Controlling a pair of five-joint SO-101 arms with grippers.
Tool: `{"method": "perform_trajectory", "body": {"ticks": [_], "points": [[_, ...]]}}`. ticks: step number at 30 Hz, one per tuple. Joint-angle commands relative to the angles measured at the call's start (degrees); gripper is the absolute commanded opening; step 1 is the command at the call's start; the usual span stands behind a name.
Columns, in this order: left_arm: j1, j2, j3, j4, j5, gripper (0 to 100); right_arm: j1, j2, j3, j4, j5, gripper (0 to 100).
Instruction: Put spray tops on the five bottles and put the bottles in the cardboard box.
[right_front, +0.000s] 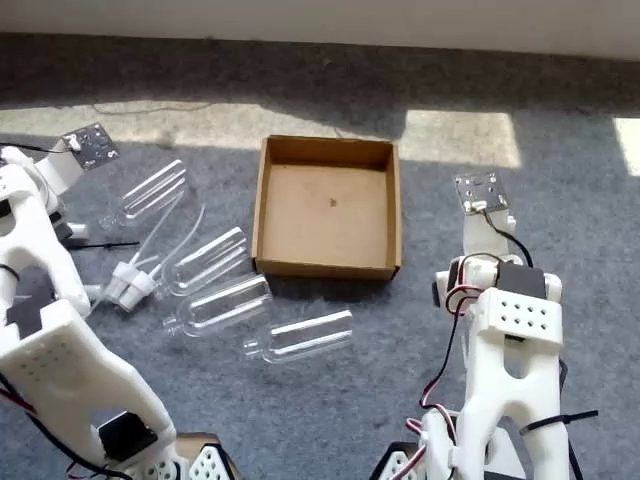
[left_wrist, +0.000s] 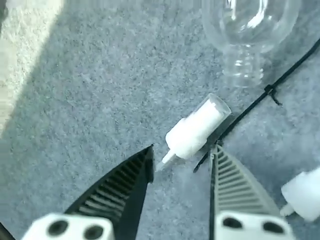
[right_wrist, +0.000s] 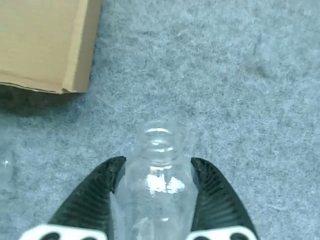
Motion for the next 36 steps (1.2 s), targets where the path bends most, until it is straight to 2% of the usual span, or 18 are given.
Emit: {"method": "perform_trajectory", "body": {"ticks": [1,15,21,25,31,36], "points": [[1.3,1.5,-0.8,-3.5,-12.0,18,-0.6,-1.8,-0.6,0.3,0.4,0.5],[1.9,7.8,-0.6,-6.4,-12.0,17,-0.7,-1.8,-0.6,0.0,0.4,0.5],[1.8,9.8,-0.8,-6.1,-12.0,5,-0.7,-1.8,-0.6,0.1,0.4,0.5],[1.5,9.6,-0.9,-6.0,-11.8,3,-0.7,-1.8,-0.6,0.0,0.4,0.5],[0.8,2.3,-0.9,-5.0,0.4,2,-0.7,-1.8,-0.6,0.0,0.4,0.5],[1.1,-9.1,-0.9,3.2,9.2,2,-4.2,-1.9,-0.8,0.1,0.4,0.5]]}}
